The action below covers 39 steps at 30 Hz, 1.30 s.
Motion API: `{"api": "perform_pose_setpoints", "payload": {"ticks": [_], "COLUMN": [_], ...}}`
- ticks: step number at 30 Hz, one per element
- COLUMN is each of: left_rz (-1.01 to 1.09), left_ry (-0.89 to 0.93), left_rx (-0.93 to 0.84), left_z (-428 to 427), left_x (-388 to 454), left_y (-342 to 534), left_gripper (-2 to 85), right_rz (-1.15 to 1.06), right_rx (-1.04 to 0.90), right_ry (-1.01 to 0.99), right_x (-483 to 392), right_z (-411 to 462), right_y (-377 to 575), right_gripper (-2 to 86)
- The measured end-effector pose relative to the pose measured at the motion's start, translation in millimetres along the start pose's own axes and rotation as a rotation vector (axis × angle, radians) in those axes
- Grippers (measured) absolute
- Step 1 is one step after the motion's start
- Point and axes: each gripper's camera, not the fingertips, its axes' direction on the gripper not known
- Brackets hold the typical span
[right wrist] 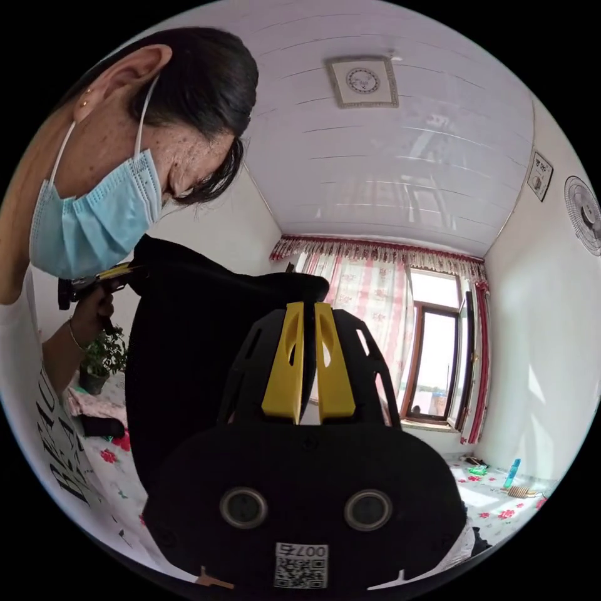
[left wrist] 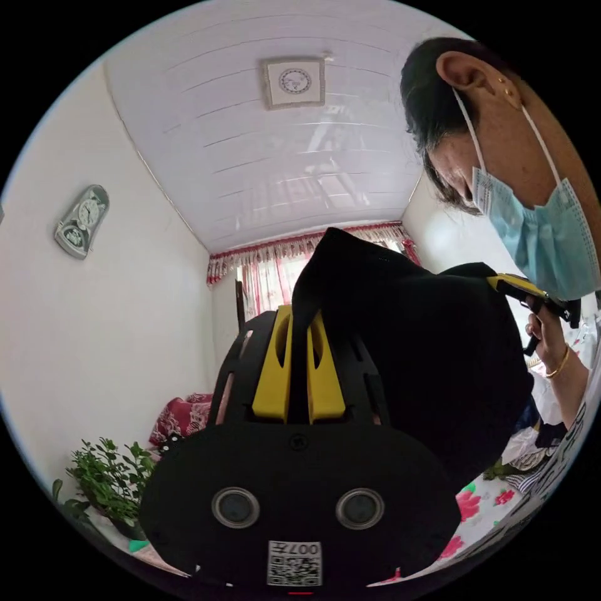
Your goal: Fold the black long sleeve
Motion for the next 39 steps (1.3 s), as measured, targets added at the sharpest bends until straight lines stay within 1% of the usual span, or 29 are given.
{"api": "perform_pose_setpoints", "payload": {"ticks": [2,3,4,5,6,7,8,9,10,11,12,13,14,15,16,18,19,20,22,25,27,28,30,31,32,34,35,36,39], "left_rz": [0.024,0.019,0.035,0.048,0.054,0.025,0.013,0.001,-0.003,-0.008,-0.018,-0.023,-0.024,-0.037,-0.057,-0.071,-0.067,-0.065,-0.075,-0.090,-0.087,-0.091,-0.129,-0.159,-0.169,-0.186,-0.190,-0.205,-0.254], "left_ry": [-0.040,-0.037,-0.026,-0.018,0.003,0.003,-0.004,-0.034,-0.074,-0.087,-0.084,-0.067,-0.063,-0.055,-0.031,-0.001,0.020,0.029,0.065,0.118,0.133,0.127,0.115,0.103,0.095,0.059,0.050,0.028,-0.019], "left_rx": [-0.039,-0.107,-0.218,-0.292,-0.457,-0.624,-0.714,-0.889,-1.000,-1.028,-1.067,-1.113,-1.144,-1.222,-1.306,-1.420,-1.489,-1.519,-1.613,-1.693,-1.731,-1.752,-1.772,-1.777,-1.779,-1.794,-1.800,-1.810,-1.831], "left_z": [34,68,112,137,190,236,255,280,285,282,270,255,248,233,217,195,183,177,160,154,158,163,171,175,178,184,185,186,185], "left_x": [3,3,5,6,7,4,2,-3,-7,-9,-13,-14,-15,-16,-15,-11,-5,-2,11,29,37,40,39,38,37,35,35,34,32], "left_y": [6,15,30,42,76,121,145,194,235,253,283,312,327,358,386,422,441,449,470,485,492,495,497,497,496,496,496,496,492], "left_gripper": [1.0,1.3,1.9,2.1,3.3,4.9,5.9,7.2,7.8,7.4,6.7,6.1,5.8,5.7,5.6,5.6,5.5,5.5,5.3,5.2,5.2,5.2,5.1,5.0,4.9,4.7,4.7,4.6,4.4], "right_rz": [-0.009,-0.020,-0.031,0.006,0.073,0.113,0.193,0.232,0.314,0.382,0.409,0.454,0.495,0.538,0.556,0.622,0.636,0.669,0.724,0.799,0.824,0.818,0.759,0.726,0.607,0.522,0.474,0.410,0.345], "right_rx": [-0.040,-0.061,-0.131,-0.245,-0.344,-0.384,-0.459,-0.503,-0.600,-0.680,-0.721,-0.819,-0.940,-1.054,-1.107,-1.295,-1.333,-1.398,-1.447,-1.487,-1.530,-1.563,-1.635,-1.636,-1.601,-1.634,-1.612,-1.645,-1.684], "right_ry": [0.005,0.014,0.014,-0.033,-0.100,-0.134,-0.197,-0.212,-0.236,-0.273,-0.290,-0.296,-0.273,-0.241,-0.221,-0.164,-0.160,-0.152,-0.161,-0.216,-0.288,-0.357,-0.462,-0.419,-0.379,-0.489,-0.511,-0.557,-0.650], "right_x": [4,5,8,15,24,28,36,39,46,53,56,62,68,75,78,88,89,91,91,78,58,41,6,1,-11,-32,-38,-46,-40], "right_z": [28,42,76,117,157,175,204,215,229,232,231,227,219,210,205,188,186,183,183,196,208,217,236,239,246,259,267,278,305], "right_y": [5,9,20,37,64,81,120,141,183,225,247,290,333,373,391,455,469,492,519,554,574,586,602,600,595,600,599,603,607], "right_gripper": [0.9,0.9,1.1,1.4,1.7,2.0,2.5,2.8,3.4,4.1,4.4,4.7,5.0,5.1,5.0,4.9,4.9,5.0,5.1,5.6,5.9,6.2,6.5,6.5,6.0,4.5,3.6,2.6,1.2]}}
